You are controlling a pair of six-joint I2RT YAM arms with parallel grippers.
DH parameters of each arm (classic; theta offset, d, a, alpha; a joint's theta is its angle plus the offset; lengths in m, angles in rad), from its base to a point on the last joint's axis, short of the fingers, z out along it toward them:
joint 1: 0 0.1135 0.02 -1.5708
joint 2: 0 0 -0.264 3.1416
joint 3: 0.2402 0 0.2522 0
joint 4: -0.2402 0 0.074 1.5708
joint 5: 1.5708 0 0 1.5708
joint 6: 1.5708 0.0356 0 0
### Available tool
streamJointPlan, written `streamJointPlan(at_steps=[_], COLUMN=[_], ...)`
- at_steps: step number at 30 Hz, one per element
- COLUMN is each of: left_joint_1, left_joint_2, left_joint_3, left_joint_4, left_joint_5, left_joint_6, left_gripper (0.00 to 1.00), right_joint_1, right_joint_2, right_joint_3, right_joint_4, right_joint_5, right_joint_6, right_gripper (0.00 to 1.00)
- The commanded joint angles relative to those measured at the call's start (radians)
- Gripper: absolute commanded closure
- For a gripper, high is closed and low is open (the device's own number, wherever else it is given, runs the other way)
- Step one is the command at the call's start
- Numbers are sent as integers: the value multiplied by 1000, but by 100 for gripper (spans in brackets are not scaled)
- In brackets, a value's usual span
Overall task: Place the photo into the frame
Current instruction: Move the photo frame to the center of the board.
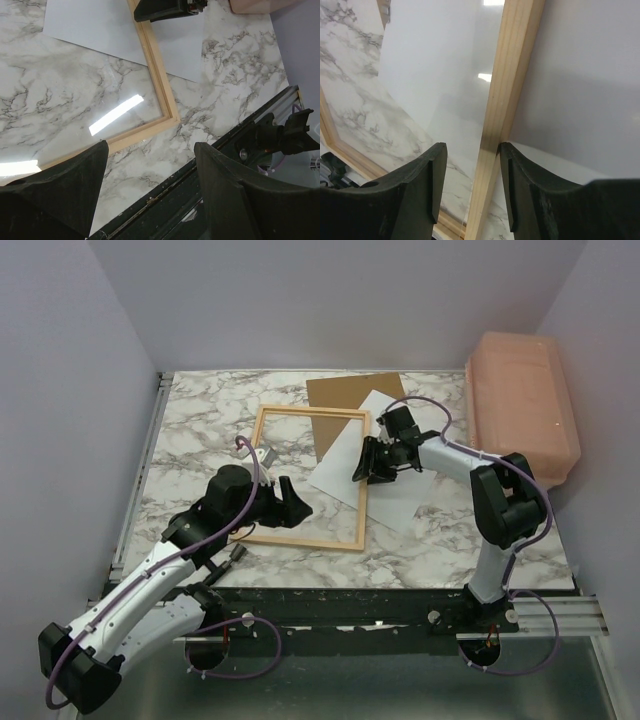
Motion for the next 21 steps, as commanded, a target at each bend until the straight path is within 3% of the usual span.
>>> streamJointPlan(at_steps=[1,9,15,21], left_joint_1=[-2,-7,-41,-119], left_joint_2=[16,79,172,272], left_joint_3=[-9,2,37,103], left_joint_4=[-11,-34,-10,-10], left_joint_5=[8,-18,-34,-103], left_joint_6=[9,7,-8,-37], left_gripper=[28,27,27,27], right_joint_1=[30,30,12,-101], right_joint_2=[24,-107,-208,-308], right_joint_3=[46,-32,-138,-247], right_joint_4=[8,-30,-30,-30], right_joint_5=[42,218,274,258], right_joint_6=[22,19,23,27], right_gripper=[45,19,7,1])
